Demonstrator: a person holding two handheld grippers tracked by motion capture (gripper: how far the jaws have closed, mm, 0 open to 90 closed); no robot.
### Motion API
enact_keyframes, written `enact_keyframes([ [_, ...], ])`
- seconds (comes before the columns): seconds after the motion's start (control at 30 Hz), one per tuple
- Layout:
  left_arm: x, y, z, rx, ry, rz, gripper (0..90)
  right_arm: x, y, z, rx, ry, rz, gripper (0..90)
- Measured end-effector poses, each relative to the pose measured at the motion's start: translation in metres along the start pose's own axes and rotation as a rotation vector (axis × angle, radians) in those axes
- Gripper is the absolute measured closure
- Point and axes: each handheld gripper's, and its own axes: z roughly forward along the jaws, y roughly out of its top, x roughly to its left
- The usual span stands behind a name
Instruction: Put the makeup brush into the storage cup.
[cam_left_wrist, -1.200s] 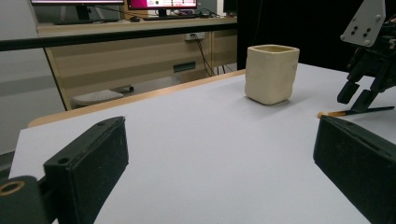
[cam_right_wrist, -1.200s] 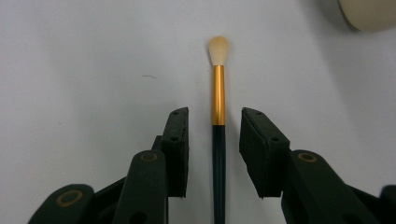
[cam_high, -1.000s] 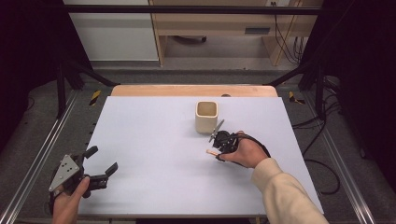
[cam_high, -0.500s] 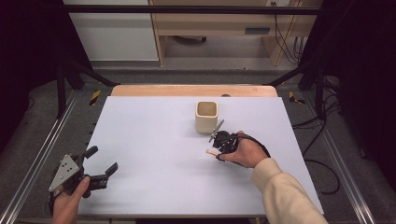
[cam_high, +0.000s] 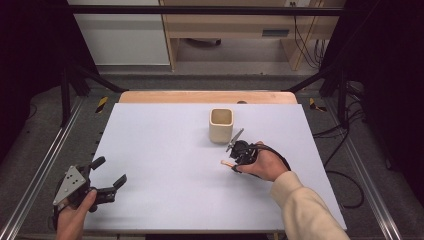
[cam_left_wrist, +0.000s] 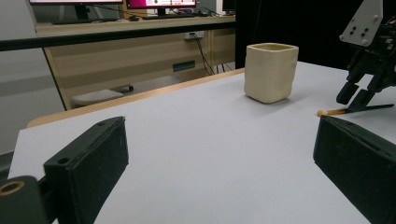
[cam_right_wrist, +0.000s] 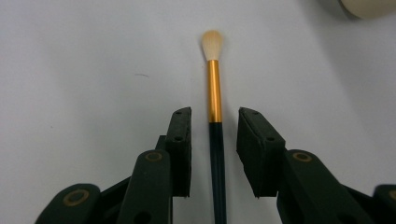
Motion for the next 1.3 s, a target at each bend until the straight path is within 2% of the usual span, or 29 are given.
enact_keyframes([
  [0.13,0.0,0.0,0.0001,0.0,0.0,0.0,2.4,-0.0024,-0.0029,0.0007,-0.004,-0.002,-0.008,67.1],
  [0.17,0.0,0.0,0.0001,0.0,0.0,0.001,2.4,-0.0016,-0.0028,0.0,0.007,0.0,0.005,67.2],
  [0.3,-0.0001,0.0,0.0003,0.001,-0.001,0.002,2.4,-0.0014,-0.0028,-0.0004,0.024,0.007,0.006,68.4],
  [0.33,-0.0001,0.0,0.0003,0.001,-0.001,0.002,2.4,-0.0014,-0.0032,0.0007,0.014,0.007,0.003,68.6],
  [0.67,0.0001,0.0,0.0002,0.001,-0.001,0.002,2.5,-0.002,-0.0028,0.0046,0.043,0.01,-0.015,72.3],
  [0.8,0.0,0.0001,0.0002,0.001,0.0,0.002,2.5,-0.0012,-0.0026,0.0049,0.05,0.013,-0.001,73.4],
  [1.3,0.0,0.0,0.0002,0.001,0.0,0.003,2.5,-0.0023,-0.0015,0.0066,0.066,0.026,-0.009,77.9],
])
